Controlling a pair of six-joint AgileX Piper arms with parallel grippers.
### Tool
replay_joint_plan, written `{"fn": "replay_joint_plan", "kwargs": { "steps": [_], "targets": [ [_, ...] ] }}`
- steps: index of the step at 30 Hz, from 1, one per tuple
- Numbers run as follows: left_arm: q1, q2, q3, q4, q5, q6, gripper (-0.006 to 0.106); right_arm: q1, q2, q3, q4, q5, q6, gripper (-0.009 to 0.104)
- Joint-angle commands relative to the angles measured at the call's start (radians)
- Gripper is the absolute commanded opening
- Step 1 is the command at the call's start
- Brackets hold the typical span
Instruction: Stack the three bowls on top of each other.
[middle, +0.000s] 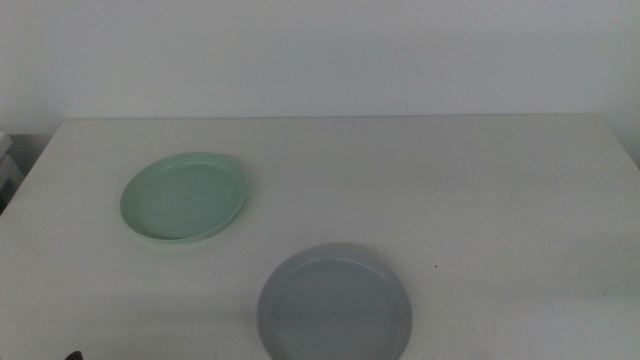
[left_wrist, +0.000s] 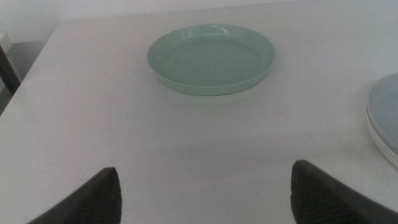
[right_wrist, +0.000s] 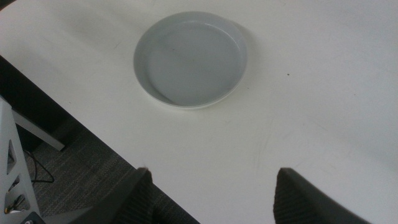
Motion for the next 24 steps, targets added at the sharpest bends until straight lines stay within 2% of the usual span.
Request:
{"fn": "replay_joint_plan", "kwargs": {
  "steps": [1, 7, 12, 24],
  "targets": [
    [0.011, -0.014, -0.004, -0.005, -0.071, -0.008, 0.105, -0.008, 0.008, -0.023, 0.004, -0.054, -0.005, 0.050],
    [0.054, 0.015, -0.010, 0.010, -0.094, -0.012, 0.105, -0.008, 0.008, -0.023, 0.004, -0.054, -0.005, 0.050],
    [0.107, 0.150, -0.136, -0.093, -0.080, -0.020, 0.105, -0.008, 0.008, -0.023, 0.004, -0.055, -0.005, 0.050],
    [0.114, 0.669, -0.792, -0.069, 0.301, -0.005, 0.105, -0.008, 0.008, -0.023, 0.003, -0.055, -0.005, 0.050]
  ]
}}
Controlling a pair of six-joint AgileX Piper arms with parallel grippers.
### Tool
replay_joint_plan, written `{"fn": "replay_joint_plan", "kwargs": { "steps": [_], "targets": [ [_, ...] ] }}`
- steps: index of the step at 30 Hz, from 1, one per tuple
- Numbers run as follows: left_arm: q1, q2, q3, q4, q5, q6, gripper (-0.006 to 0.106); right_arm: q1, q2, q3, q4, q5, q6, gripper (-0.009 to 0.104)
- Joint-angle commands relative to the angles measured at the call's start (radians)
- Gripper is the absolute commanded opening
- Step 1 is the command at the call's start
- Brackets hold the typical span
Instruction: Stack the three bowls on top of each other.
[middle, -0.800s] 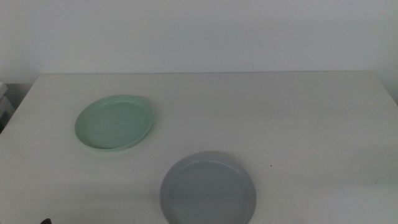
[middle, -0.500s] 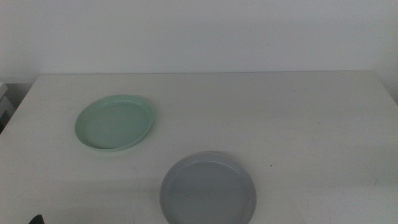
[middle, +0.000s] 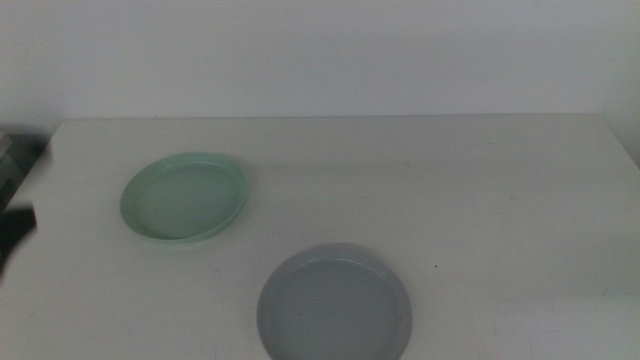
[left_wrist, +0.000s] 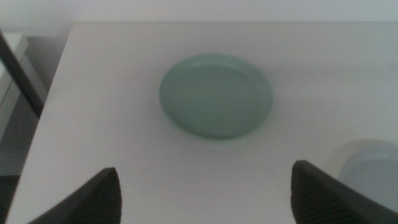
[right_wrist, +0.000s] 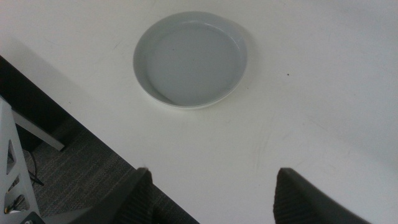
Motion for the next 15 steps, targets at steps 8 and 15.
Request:
{"fn": "replay_joint_plan", "kwargs": {
  "steps": [8, 15],
  "targets": [
    [0.000, 0.399, -0.534, 0.010, 0.227, -0.005, 0.105, -0.008, 0.008, -0.022, 0.004, -0.055, -0.005, 0.050],
    [0.000, 0.576, -0.633, 0.001, 0.176, -0.008, 0.105, -0.008, 0.008, -0.022, 0.004, -0.055, -0.005, 0.050]
  ]
}}
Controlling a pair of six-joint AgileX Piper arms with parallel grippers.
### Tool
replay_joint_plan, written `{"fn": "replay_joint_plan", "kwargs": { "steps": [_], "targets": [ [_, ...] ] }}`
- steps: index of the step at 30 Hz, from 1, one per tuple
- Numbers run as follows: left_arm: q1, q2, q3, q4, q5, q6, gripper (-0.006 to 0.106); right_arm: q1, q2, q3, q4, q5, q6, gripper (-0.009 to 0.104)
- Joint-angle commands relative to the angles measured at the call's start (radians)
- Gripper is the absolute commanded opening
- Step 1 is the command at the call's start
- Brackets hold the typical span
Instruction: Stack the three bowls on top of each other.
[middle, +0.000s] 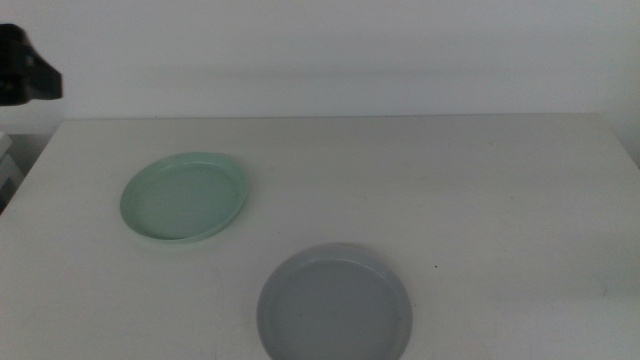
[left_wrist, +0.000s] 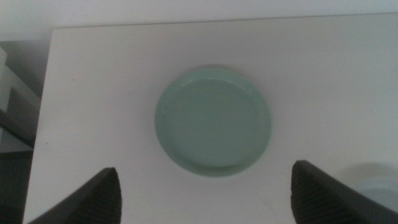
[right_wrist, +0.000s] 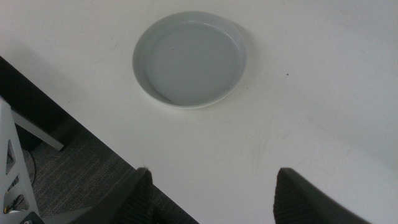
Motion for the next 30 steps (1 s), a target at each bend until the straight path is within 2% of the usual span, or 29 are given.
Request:
{"fn": "replay_joint_plan", "kwargs": {
  "steps": [1, 13, 20, 23, 27, 30],
  "targets": [
    [0.000, 0.037, -0.039, -0.026, -0.105, -0.008, 0.105, -0.008, 0.008, -0.022, 0.006, -0.055, -0.005, 0.050],
    [0.009, 0.257, -0.061, -0.058, -0.121, -0.006, 0.105, -0.008, 0.008, -0.022, 0.006, -0.055, -0.005, 0.050],
    [0.035, 0.495, -0.164, -0.110, -0.069, -0.008, 0.105, -0.007, 0.008, -0.022, 0.003, -0.055, -0.005, 0.050],
    [0.035, 0.579, -0.210, -0.099, -0.073, 0.005, 0.105, -0.007, 0.008, -0.022, 0.002, -0.055, -0.005, 0.050],
    [0.037, 0.698, -0.293, -0.040, -0.076, 0.019, 0.105, -0.007, 0.008, -0.022, 0.003, -0.055, -0.005, 0.050],
    [0.047, 0.775, -0.358, -0.040, -0.076, 0.022, 0.105, -0.007, 0.008, -0.022, 0.002, -0.055, -0.005, 0.050]
  ]
}}
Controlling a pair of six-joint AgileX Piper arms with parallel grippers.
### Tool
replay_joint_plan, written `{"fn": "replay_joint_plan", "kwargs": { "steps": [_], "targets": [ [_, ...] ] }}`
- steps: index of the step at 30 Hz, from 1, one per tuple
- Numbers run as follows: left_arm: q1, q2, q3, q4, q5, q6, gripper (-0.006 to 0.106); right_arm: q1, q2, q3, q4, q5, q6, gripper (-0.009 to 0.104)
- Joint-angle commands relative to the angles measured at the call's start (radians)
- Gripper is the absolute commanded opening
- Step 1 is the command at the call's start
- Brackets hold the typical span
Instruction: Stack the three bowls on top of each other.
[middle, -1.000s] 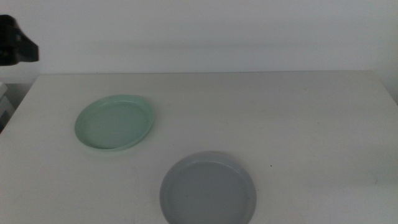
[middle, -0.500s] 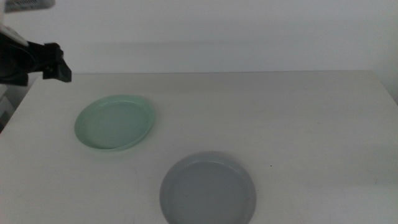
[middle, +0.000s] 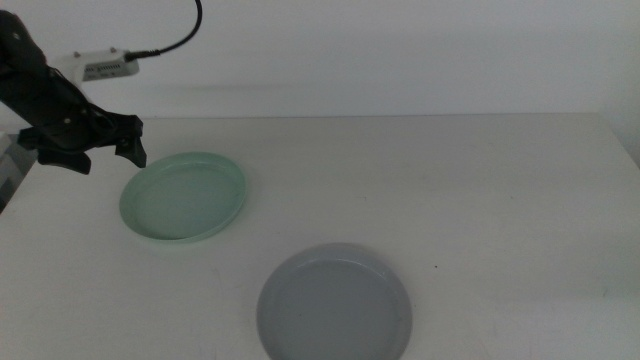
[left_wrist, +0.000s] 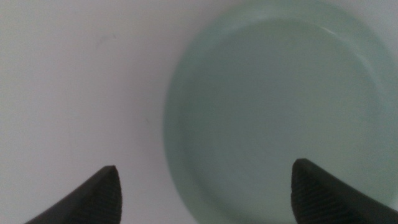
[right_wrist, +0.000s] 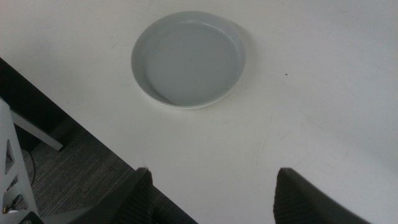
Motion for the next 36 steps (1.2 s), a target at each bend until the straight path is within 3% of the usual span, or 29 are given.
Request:
{"fn": "replay_joint_plan", "kwargs": {
  "steps": [1, 8, 11, 14, 21, 26, 31, 36],
  "targets": [
    [0.011, 0.004, -0.077, -0.012, -0.033, 0.004, 0.105, -0.007, 0.008, -0.022, 0.005, -0.055, -0.005, 0.050],
    [0.026, 0.140, -0.135, -0.028, -0.056, 0.003, 0.104, -0.007, 0.008, -0.022, 0.006, -0.055, -0.005, 0.050],
    [0.030, 0.172, -0.135, -0.043, -0.073, 0.004, 0.098, -0.007, 0.008, -0.022, 0.005, -0.055, -0.005, 0.050],
    [0.030, 0.191, -0.135, -0.046, -0.070, 0.004, 0.078, -0.007, 0.008, -0.022, 0.005, -0.055, -0.005, 0.050],
    [0.030, 0.207, -0.135, -0.056, -0.078, 0.004, 0.001, -0.007, 0.008, -0.022, 0.005, -0.055, -0.005, 0.050],
    [0.030, 0.150, -0.143, -0.049, -0.030, -0.002, 0.000, -0.007, 0.008, -0.022, 0.005, -0.055, -0.005, 0.050],
    [0.012, 0.009, -0.140, -0.098, 0.102, -0.057, 0.000, -0.007, 0.008, -0.022, 0.005, -0.055, -0.005, 0.050],
    [-0.116, -0.171, -0.085, -0.018, 0.150, -0.103, 0.000, -0.007, 0.008, -0.022, 0.005, -0.055, -0.005, 0.050]
  ]
}}
